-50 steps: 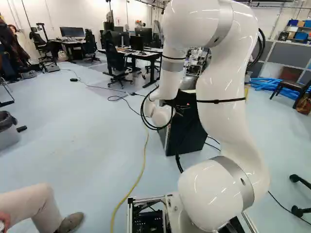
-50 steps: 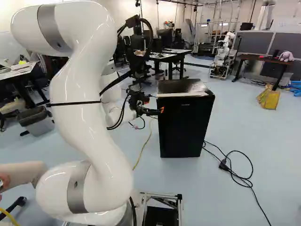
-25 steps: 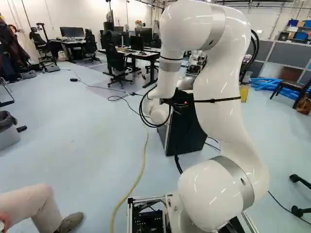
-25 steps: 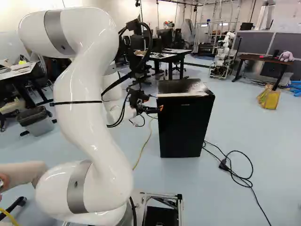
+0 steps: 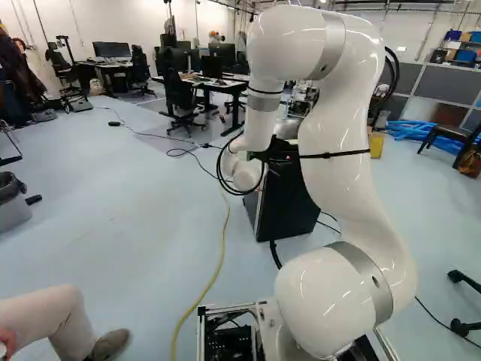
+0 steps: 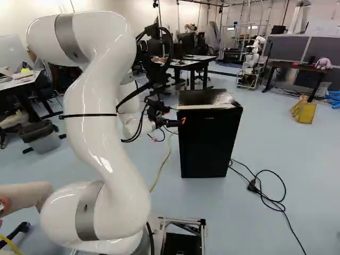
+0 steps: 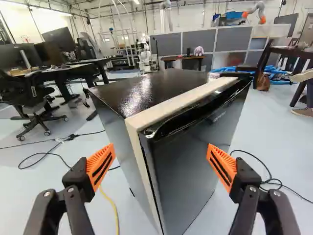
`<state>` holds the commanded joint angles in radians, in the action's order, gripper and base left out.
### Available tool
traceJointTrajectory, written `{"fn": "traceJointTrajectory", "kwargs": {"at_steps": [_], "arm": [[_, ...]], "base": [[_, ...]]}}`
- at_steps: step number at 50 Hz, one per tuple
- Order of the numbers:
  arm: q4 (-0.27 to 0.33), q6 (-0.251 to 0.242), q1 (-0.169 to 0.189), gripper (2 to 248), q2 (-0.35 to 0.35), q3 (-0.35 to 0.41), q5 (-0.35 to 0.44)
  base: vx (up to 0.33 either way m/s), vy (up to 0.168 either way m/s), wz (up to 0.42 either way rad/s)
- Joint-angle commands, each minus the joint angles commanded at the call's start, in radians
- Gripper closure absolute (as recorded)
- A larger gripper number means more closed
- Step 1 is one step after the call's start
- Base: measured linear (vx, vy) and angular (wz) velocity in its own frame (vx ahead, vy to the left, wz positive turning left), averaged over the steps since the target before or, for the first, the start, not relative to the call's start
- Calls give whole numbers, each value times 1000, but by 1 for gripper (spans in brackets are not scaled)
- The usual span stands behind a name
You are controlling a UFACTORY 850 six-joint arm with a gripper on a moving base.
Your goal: Grab a drink from the fridge
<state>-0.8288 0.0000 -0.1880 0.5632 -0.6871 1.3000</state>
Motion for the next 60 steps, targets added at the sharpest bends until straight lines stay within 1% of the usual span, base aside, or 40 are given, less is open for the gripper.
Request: {"fn": "traceJointTrajectory", "kwargs": {"at_steps": [25, 43, 60], "arm": [[-34, 0, 23, 3, 22, -33, 0], [-62, 0, 37, 3, 27, -41, 0], [-66, 0, 50, 3, 30, -46, 0]], "base": [[0, 0, 0], [0, 0, 0], [0, 0, 0]]}}
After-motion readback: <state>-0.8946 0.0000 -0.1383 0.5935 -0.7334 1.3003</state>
